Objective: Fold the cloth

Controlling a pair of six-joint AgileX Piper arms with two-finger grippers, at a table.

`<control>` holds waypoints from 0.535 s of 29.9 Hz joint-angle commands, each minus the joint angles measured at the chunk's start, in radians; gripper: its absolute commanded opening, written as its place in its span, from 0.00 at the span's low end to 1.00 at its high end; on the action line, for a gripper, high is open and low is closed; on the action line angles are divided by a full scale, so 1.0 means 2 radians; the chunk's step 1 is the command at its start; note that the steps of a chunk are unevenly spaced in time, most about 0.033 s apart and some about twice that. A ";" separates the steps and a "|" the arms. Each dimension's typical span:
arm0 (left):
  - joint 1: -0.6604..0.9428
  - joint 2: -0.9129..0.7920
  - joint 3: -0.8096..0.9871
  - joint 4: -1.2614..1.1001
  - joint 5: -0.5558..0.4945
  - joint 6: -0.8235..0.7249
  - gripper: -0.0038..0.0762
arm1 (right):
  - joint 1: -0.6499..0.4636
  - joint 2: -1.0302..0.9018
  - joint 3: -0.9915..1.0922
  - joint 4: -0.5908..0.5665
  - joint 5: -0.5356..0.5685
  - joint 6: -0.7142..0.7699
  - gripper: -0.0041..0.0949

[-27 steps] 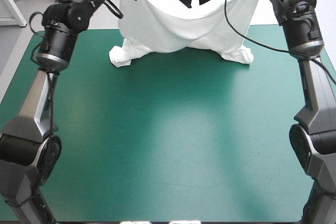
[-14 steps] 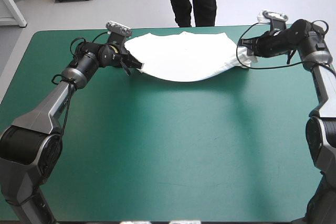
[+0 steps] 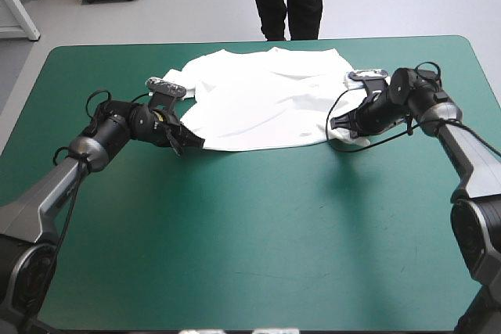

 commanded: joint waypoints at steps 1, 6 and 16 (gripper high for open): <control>0.000 -0.058 0.026 -0.016 -0.017 -0.006 0.04 | 0.018 -0.053 0.032 -0.027 -0.022 0.015 0.03; 0.000 -0.107 0.097 -0.036 0.005 -0.006 0.04 | 0.022 -0.104 0.117 -0.026 -0.037 0.028 0.03; 0.000 -0.217 0.226 -0.060 0.048 -0.017 0.04 | 0.022 -0.242 0.284 -0.026 -0.052 0.044 0.03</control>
